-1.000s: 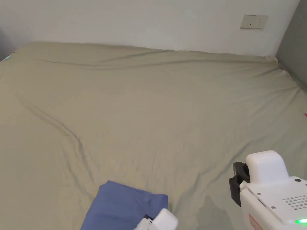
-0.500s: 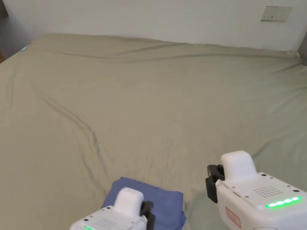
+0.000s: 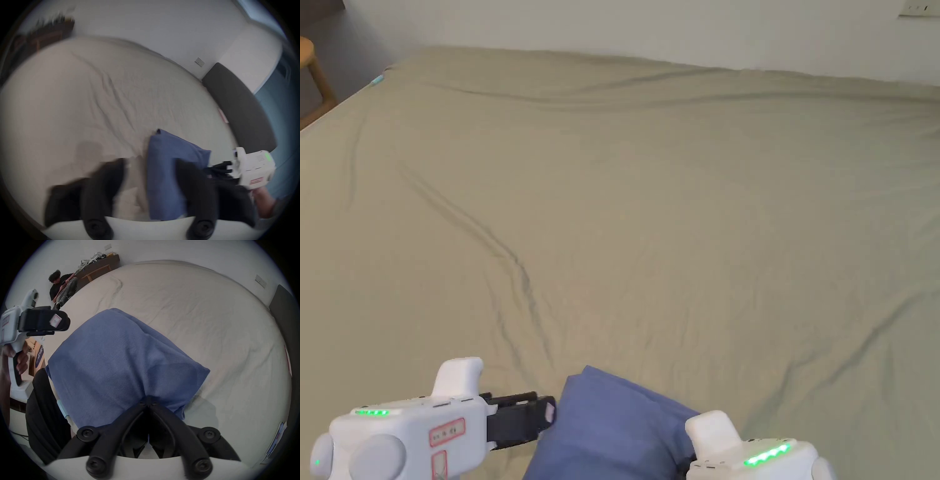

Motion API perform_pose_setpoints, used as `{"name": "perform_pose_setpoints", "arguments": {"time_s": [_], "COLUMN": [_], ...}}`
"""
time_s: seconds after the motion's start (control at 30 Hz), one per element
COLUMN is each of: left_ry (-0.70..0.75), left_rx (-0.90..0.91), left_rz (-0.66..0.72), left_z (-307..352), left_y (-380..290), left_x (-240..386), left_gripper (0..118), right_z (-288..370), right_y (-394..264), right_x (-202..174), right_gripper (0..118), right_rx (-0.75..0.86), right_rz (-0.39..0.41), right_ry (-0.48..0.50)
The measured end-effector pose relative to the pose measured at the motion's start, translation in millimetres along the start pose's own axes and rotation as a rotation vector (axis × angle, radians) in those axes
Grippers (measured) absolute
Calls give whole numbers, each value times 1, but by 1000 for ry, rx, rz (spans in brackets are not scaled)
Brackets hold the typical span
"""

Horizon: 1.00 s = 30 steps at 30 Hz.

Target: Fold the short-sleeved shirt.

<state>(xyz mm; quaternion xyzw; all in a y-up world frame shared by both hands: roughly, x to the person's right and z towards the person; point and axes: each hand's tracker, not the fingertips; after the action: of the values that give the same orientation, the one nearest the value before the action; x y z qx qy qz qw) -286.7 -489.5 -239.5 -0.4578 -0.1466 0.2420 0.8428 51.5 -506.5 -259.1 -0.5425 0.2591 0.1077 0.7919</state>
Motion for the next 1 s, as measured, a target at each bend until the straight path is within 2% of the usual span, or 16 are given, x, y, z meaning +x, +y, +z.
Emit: {"name": "perform_pose_setpoints", "arguments": {"time_s": [0.03,0.17,0.3,0.33,0.37,0.4,0.43,0.47,0.5,0.53,0.6,0.7,0.83,1.0], "left_ry": [-45,-282,-474,-507,-502,-464,-397,-326,-383,-368,-238,-58,38,104], "left_rx": [-37,-160,-319,-337,-301,-310,-332,-344,-302,-311,-277,-241,-182,-125], "left_rz": [26,184,407,458,485,469,441,408,437,435,258,17,-100,-172], "left_z": [-6,-42,-88,-97,-92,-96,-100,-105,-100,-96,-85,-72,-56,-31], "left_y": [3,9,0,-6,-8,-12,-16,-23,-22,-20,-12,-5,-9,-12], "left_x": [-4,-24,-31,-30,-11,-6,-1,3,-5,0,19,45,64,81], "left_gripper": [115,118,115,110,99,79,50,31,30,30,30,30,30,30], "right_z": [-1,-1,1,1,0,0,0,0,-1,0,5,23,80,153], "right_y": [0,-4,-4,-5,-6,-6,-6,-6,-6,-5,-1,4,20,37], "right_x": [2,6,6,5,5,5,4,2,0,-1,-3,5,12,7], "right_gripper": [1,1,1,1,1,1,1,1,1,1,1,2,2,2], "right_rx": [-1,11,20,22,24,28,29,28,25,34,28,101,306,530], "right_rz": [6,3,-9,-10,-8,-7,-3,6,23,40,56,8,10,6], "right_ry": [9,34,44,43,41,39,36,31,20,14,8,19,-100,-281]}}
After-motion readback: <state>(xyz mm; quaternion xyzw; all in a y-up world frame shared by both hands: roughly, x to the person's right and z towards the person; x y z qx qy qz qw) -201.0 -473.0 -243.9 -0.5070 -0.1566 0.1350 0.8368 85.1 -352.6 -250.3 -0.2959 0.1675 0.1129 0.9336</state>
